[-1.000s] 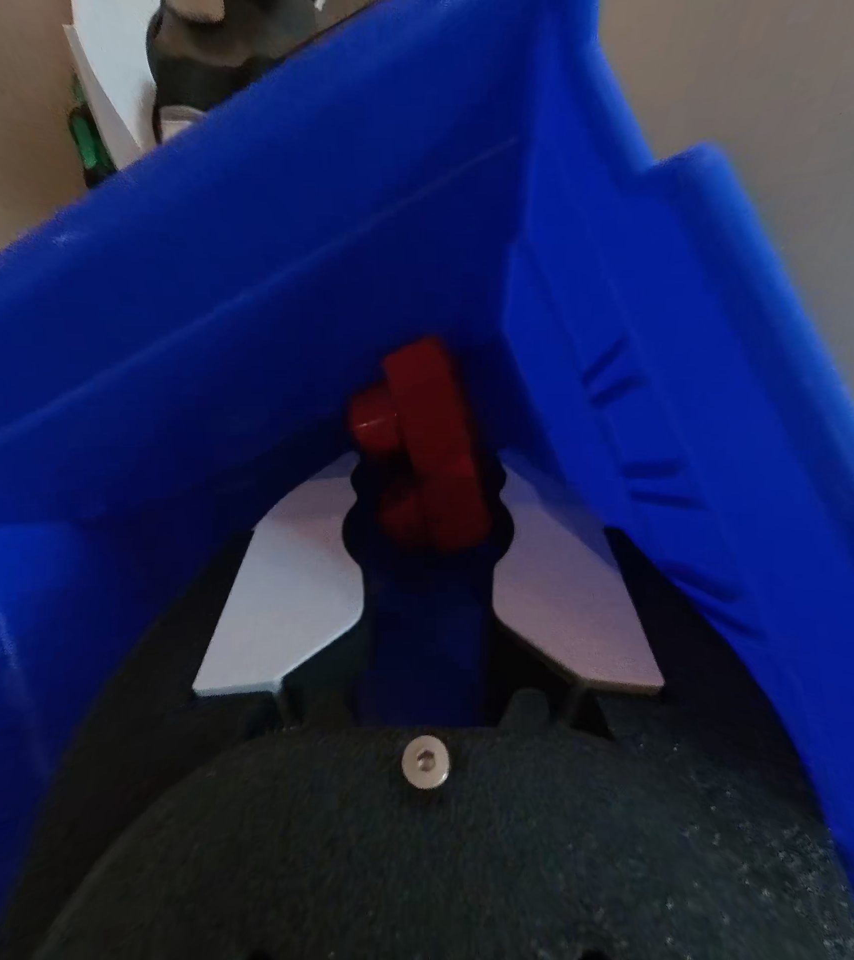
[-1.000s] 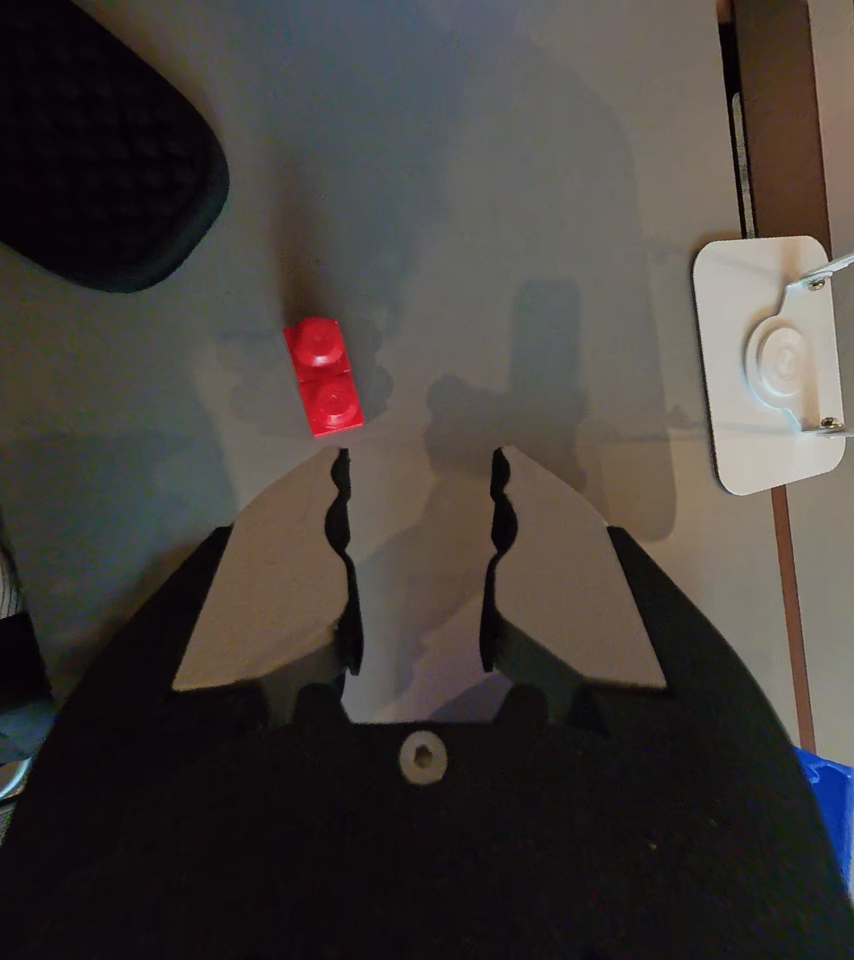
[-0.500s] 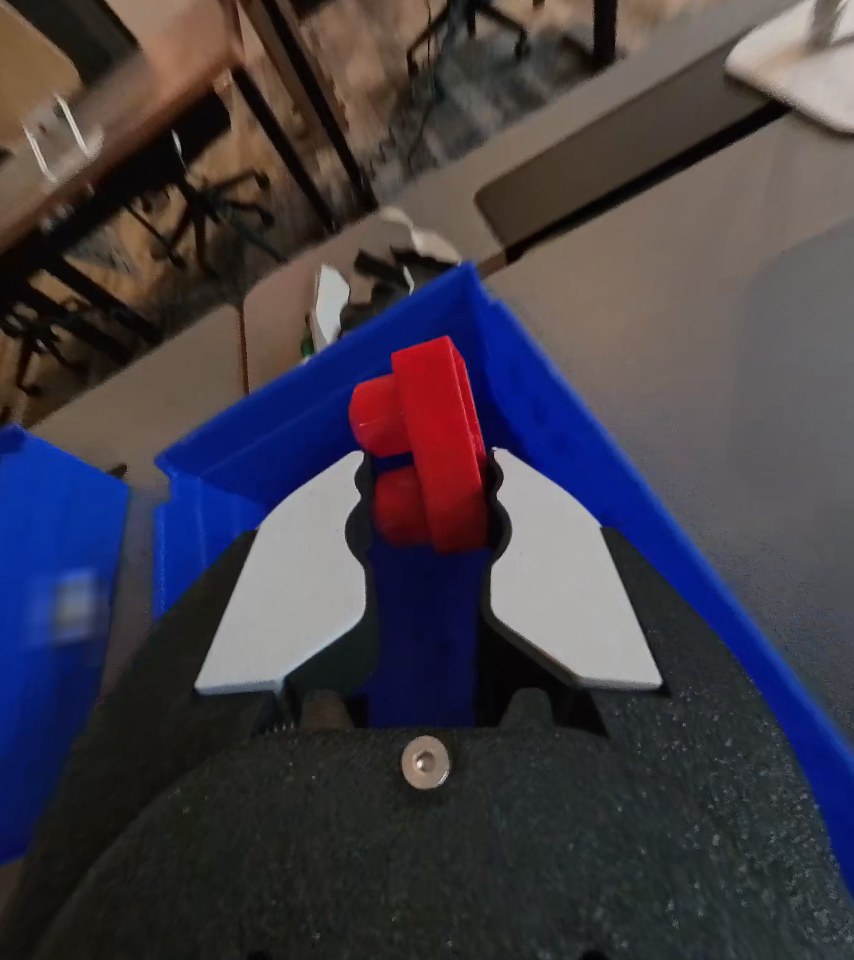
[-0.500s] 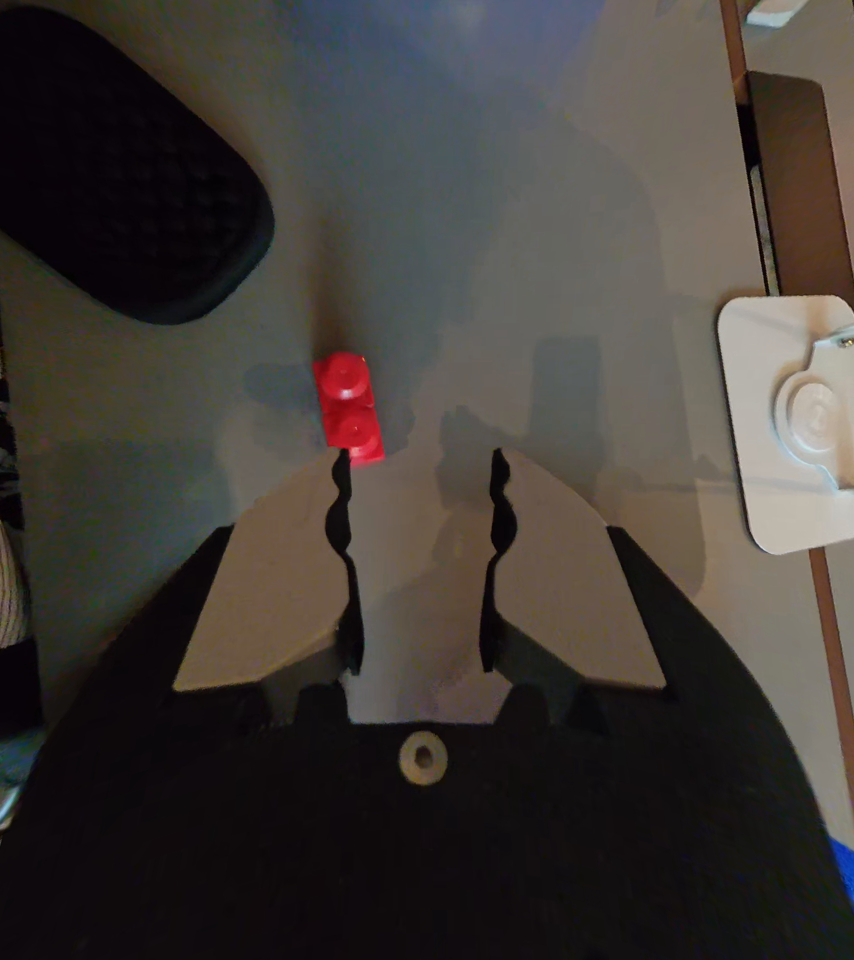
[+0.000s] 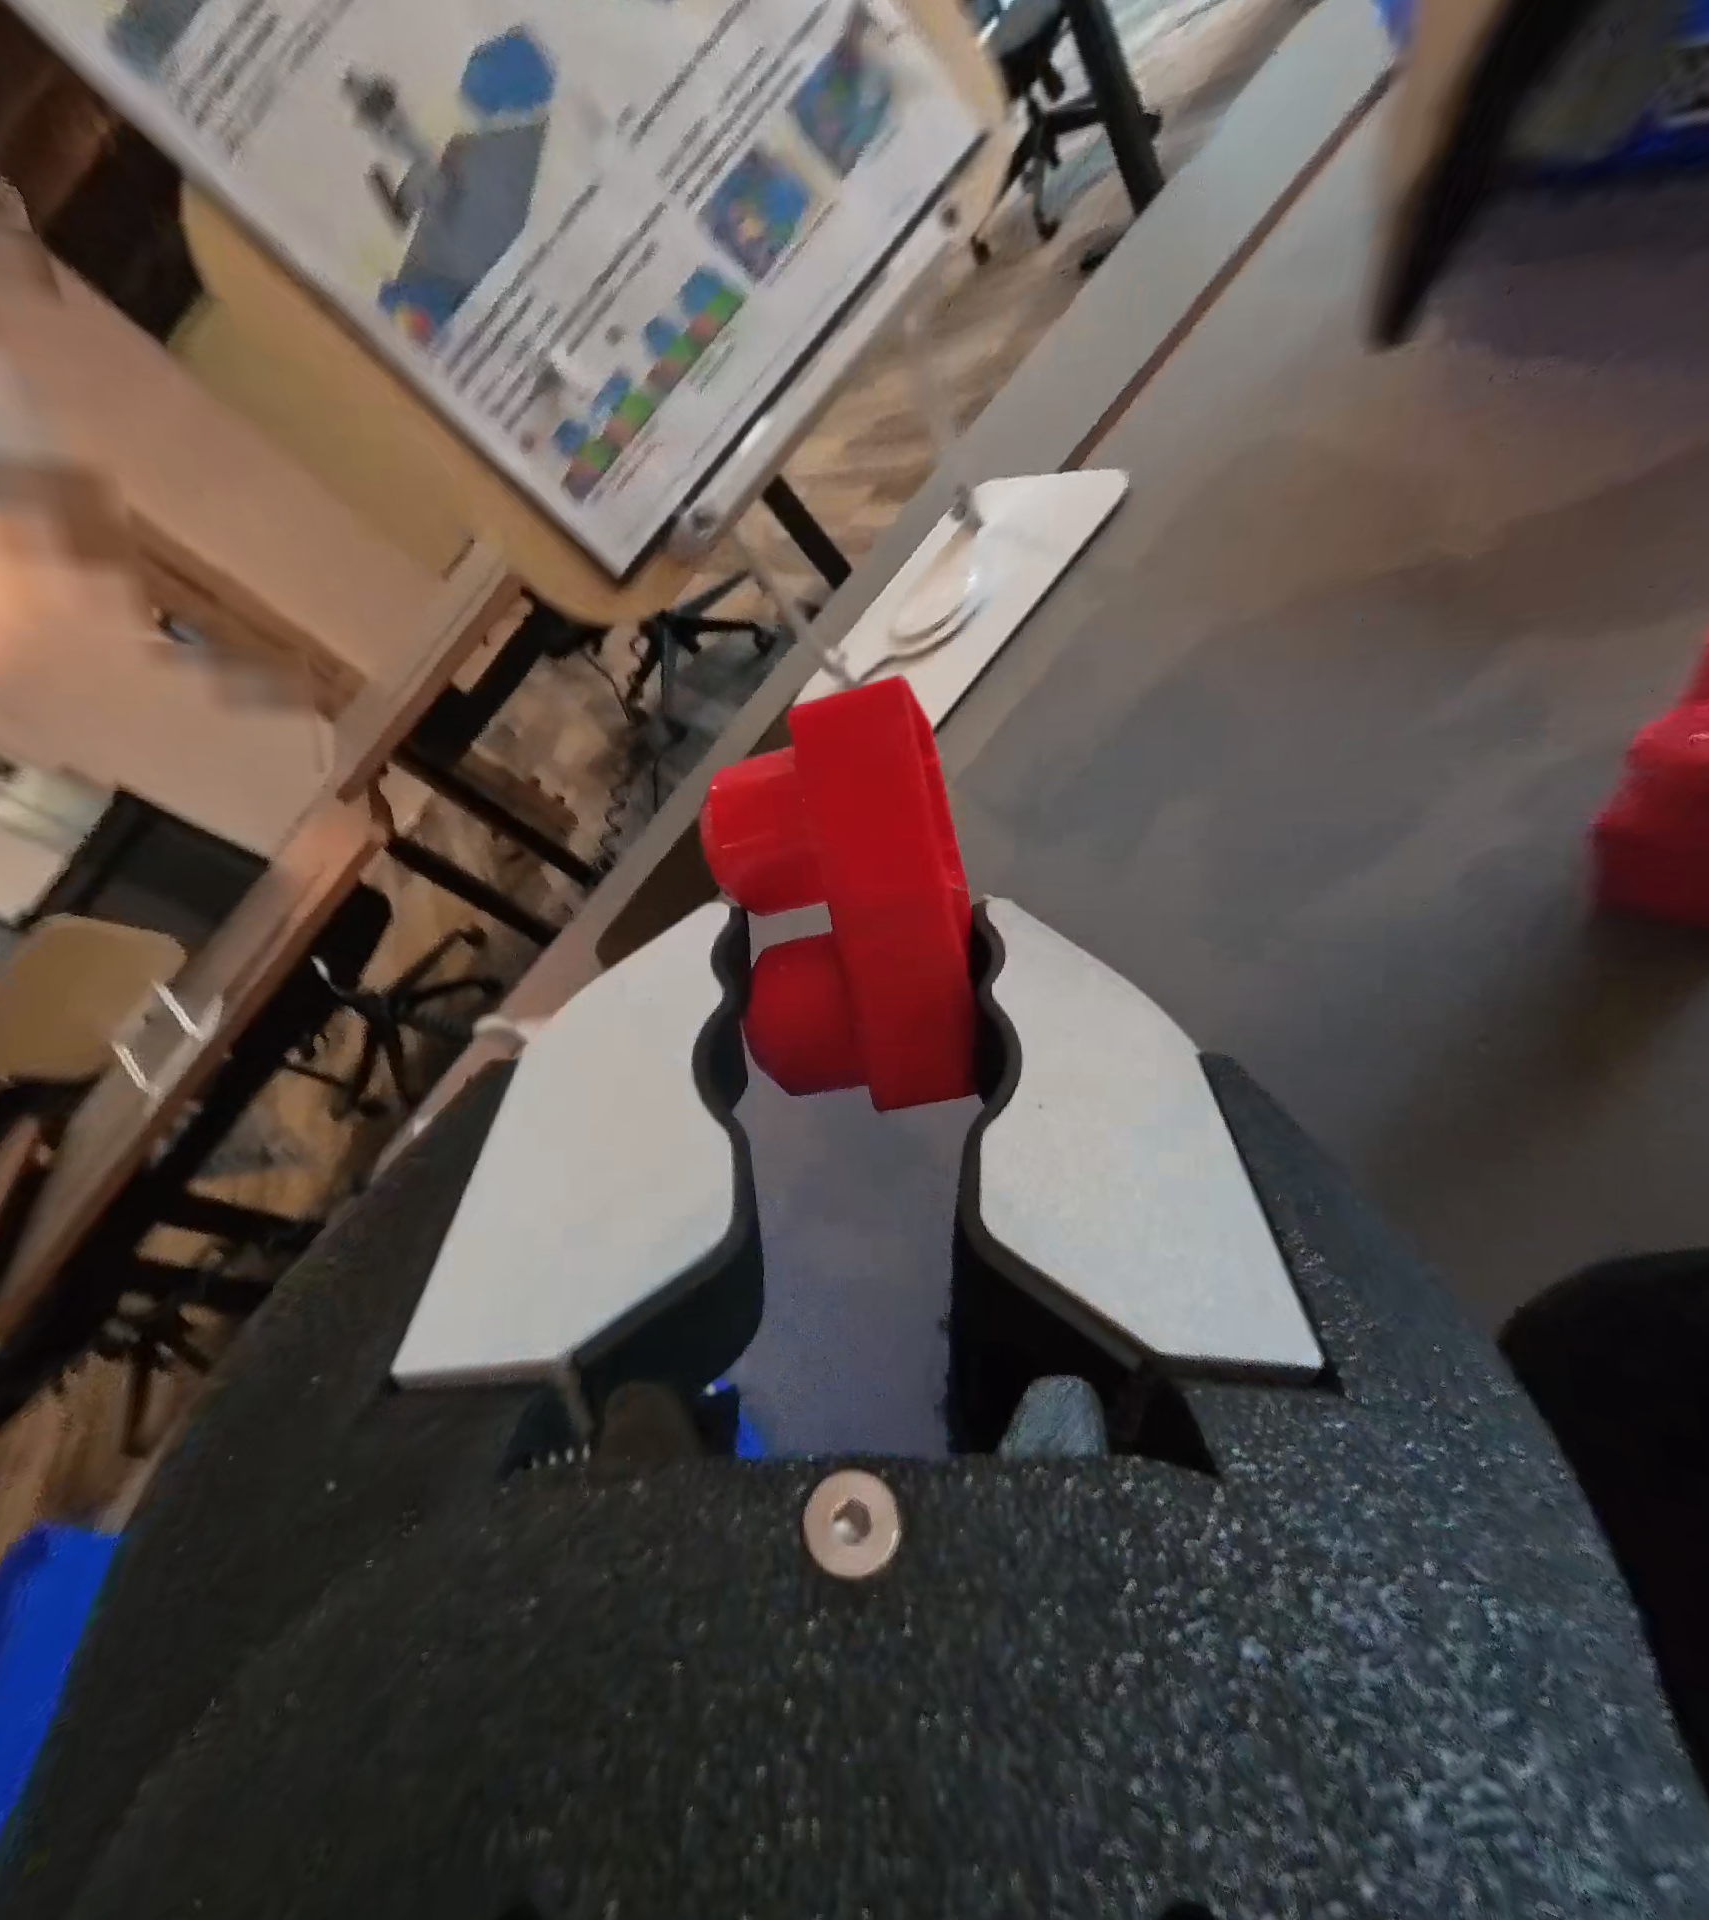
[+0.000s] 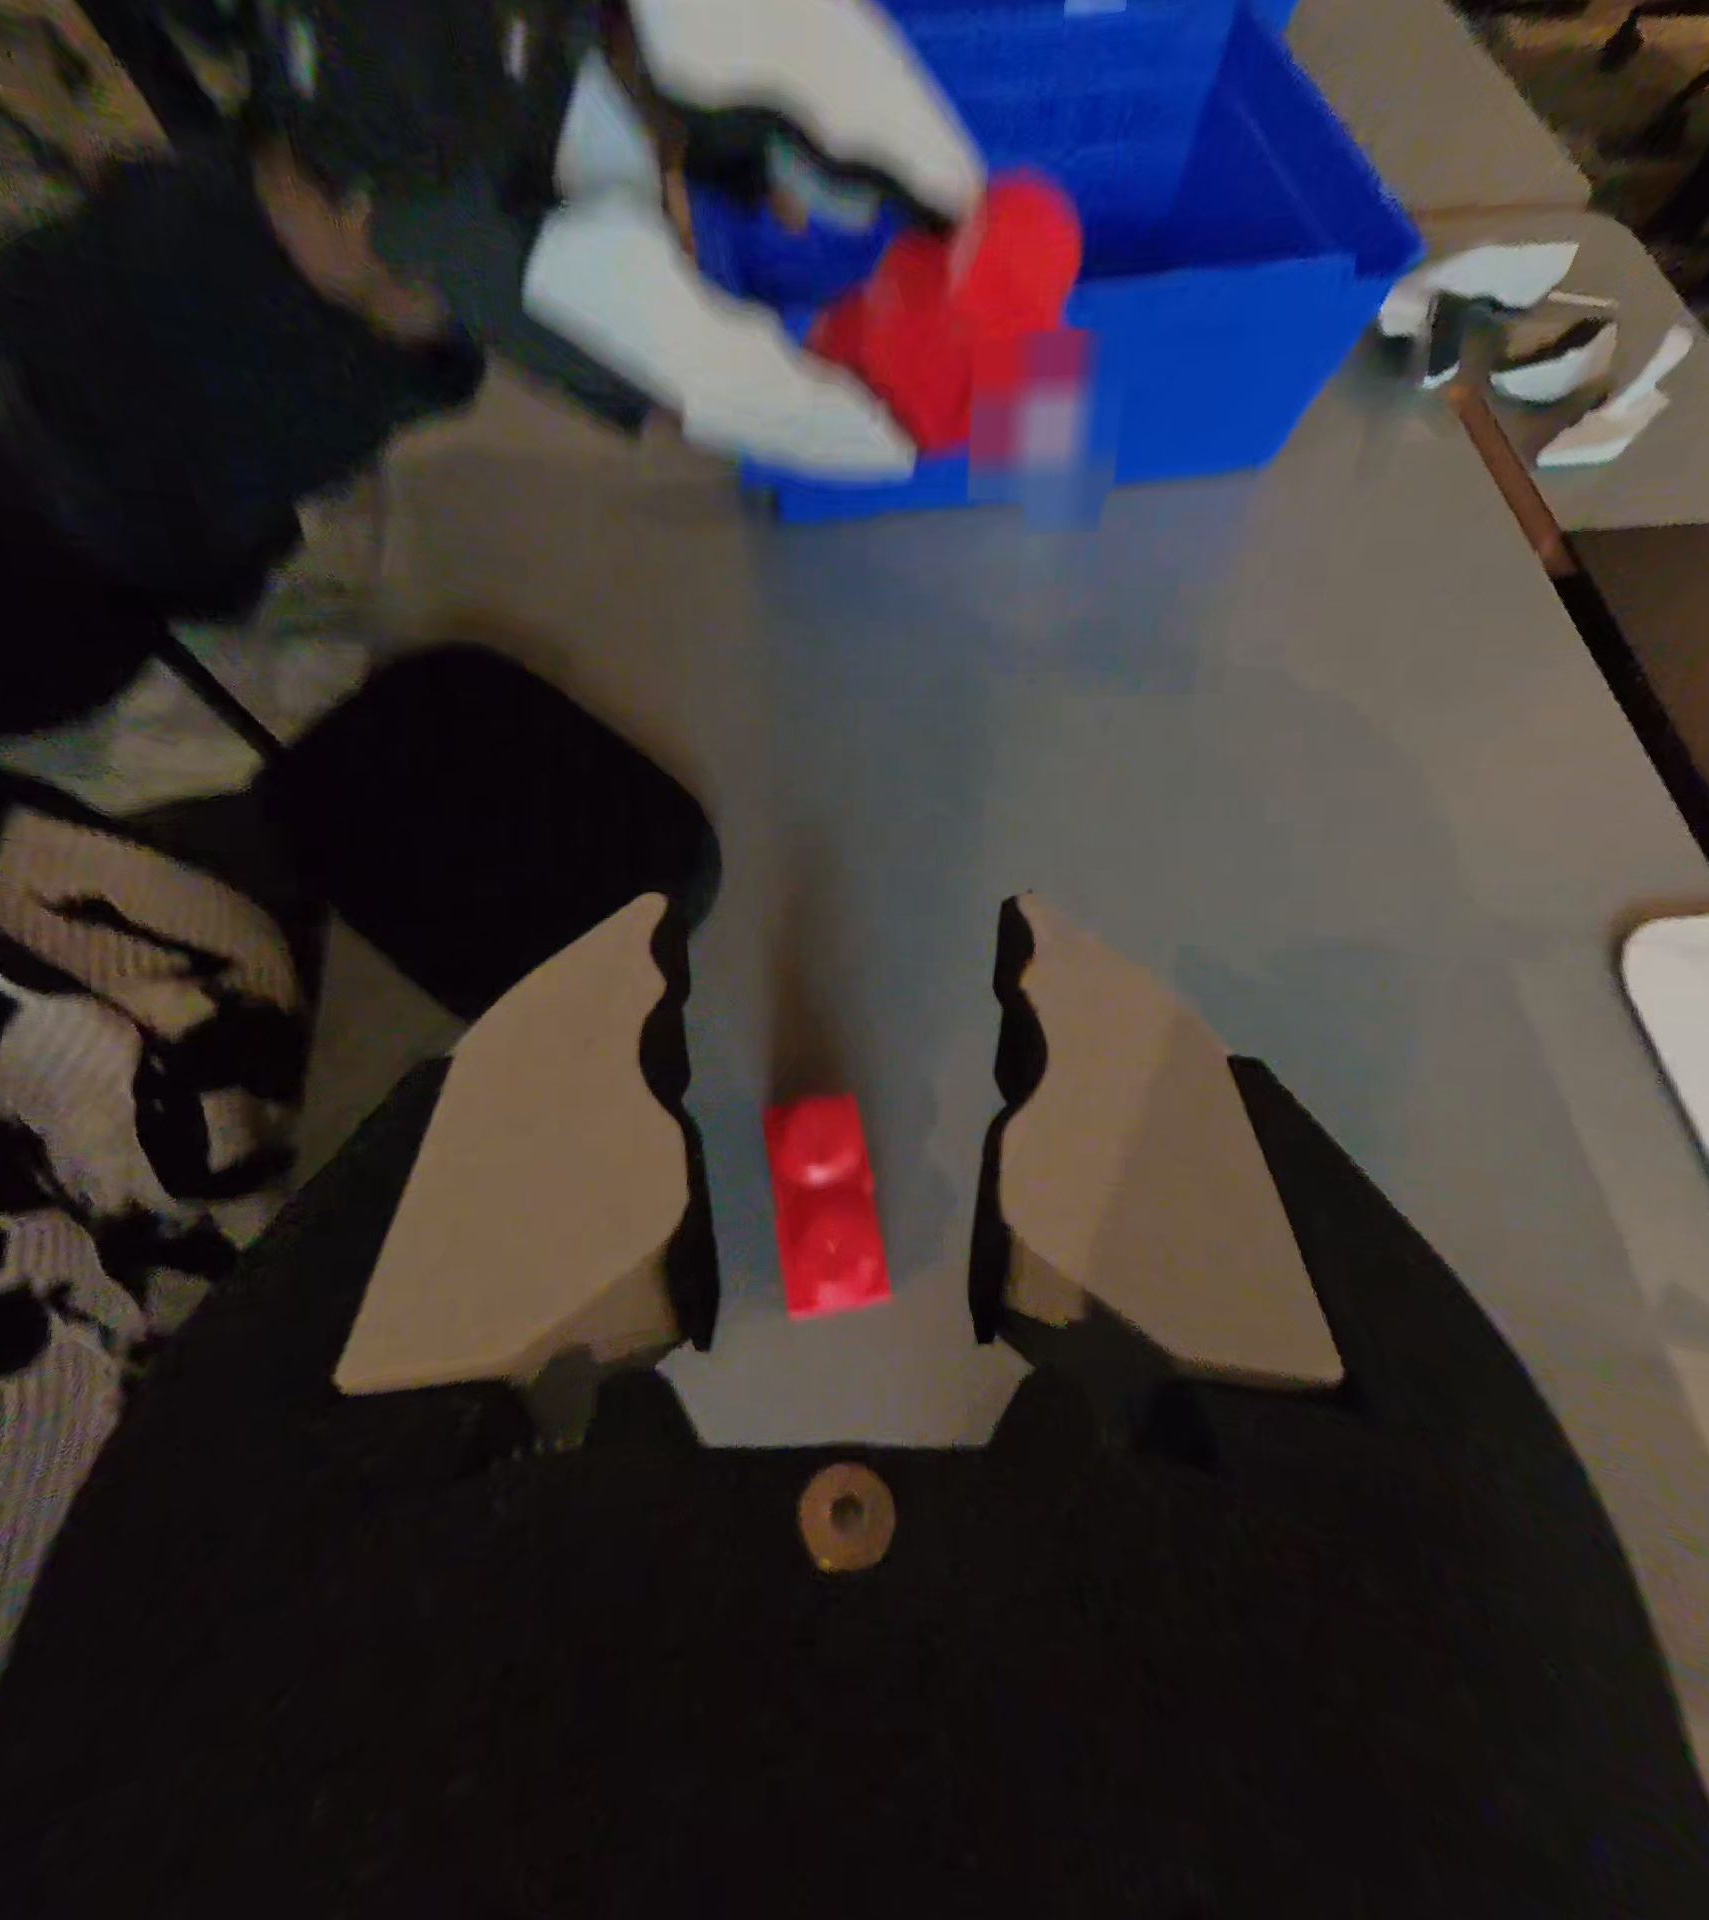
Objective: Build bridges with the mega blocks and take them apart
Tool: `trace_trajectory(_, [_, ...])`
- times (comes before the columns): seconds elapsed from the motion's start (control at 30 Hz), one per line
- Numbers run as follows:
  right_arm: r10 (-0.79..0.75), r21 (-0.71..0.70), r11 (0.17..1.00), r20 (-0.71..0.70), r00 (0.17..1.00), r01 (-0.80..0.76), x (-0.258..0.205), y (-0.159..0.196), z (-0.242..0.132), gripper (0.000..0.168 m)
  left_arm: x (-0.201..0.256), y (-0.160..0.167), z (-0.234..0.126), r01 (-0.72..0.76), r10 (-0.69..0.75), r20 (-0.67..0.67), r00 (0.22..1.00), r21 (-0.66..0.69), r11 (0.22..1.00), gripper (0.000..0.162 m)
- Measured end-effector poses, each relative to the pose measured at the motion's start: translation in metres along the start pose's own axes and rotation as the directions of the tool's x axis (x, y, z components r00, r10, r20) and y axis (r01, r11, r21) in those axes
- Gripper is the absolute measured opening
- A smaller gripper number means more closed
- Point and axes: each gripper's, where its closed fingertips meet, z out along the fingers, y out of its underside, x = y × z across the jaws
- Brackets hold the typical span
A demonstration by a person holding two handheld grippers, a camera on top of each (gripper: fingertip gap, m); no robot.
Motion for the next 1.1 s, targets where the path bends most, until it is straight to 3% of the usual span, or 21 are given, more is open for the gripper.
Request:
trace_trajectory(0.17, [0.130, 0.113, 0.984, 0.075, 0.989, -0.138, -0.004, -0.020, 0.013, 0.063, 0.063, -0.033, 0.006, -0.159, 0.161, -0.025, 0.987, 0.068, 0.985, 0.040])
trace_trajectory(0.33, [0.169, 0.069, 0.982, 0.102, 0.980, -0.176, -0.010, -0.007, 0.020, 0.065, 0.096, -0.050, 0.009, -0.289, 0.291, -0.016, 0.956, 0.089, 0.953, 0.040])
trace_trajectory(0.43, [0.200, 0.052, 0.977, 0.122, 0.972, -0.207, -0.014, 0.001, 0.021, 0.058, 0.105, -0.056, 0.010, -0.334, 0.336, -0.007, 0.942, 0.097, 0.938, 0.039])
trace_trajectory(0.5, [0.199, 0.048, 0.977, 0.141, 0.970, -0.207, -0.016, 0.005, 0.020, 0.042, 0.109, -0.058, 0.010, -0.348, 0.351, -0.010, 0.936, 0.102, 0.932, 0.039])
trace_trajectory(0.57, [0.189, 0.051, 0.978, 0.169, 0.967, -0.200, -0.020, 0.007, 0.017, 0.041, 0.114, -0.061, 0.009, -0.337, 0.343, -0.027, 0.939, 0.128, 0.933, 0.040])
trace_trajectory(0.67, [0.143, 0.124, 0.978, 0.199, 0.969, -0.169, -0.022, 0.004, 0.008, 0.039, 0.118, -0.070, 0.001, -0.199, 0.224, -0.093, 0.970, 0.219, 0.955, 0.045])
trace_trajectory(0.77, [0.054, 0.233, 0.968, 0.182, 0.982, -0.096, -0.020, -0.001, -0.005, 0.039, 0.112, -0.080, -0.011, 0.122, -0.042, -0.254, 0.966, 0.310, 0.943, 0.054])
trace_trajectory(0.83, [0.000, 0.315, 0.948, 0.173, 0.985, -0.055, -0.020, -0.006, -0.016, 0.039, 0.112, -0.086, -0.019, 0.376, -0.225, -0.433, 0.873, 0.303, 0.876, 0.064])
trace_trajectory(0.93, [-0.083, 0.411, 0.911, 0.158, 0.984, 0.011, -0.023, -0.012, -0.026, 0.039, 0.112, -0.093, -0.028, 0.649, -0.389, -0.650, 0.653, 0.215, 0.730, 0.069])
trace_trajectory(1.0, [-0.135, 0.451, 0.890, 0.137, 0.981, 0.060, -0.026, -0.014, -0.029, 0.039, 0.113, -0.093, -0.027, 0.717, -0.428, -0.701, 0.570, 0.170, 0.676, 0.064])
trace_trajectory(1.1, [-0.193, 0.482, 0.869, 0.130, 0.973, 0.108, -0.033, -0.016, -0.029, 0.039, 0.118, -0.088, -0.021, 0.721, -0.434, -0.709, 0.556, 0.150, 0.677, 0.057])
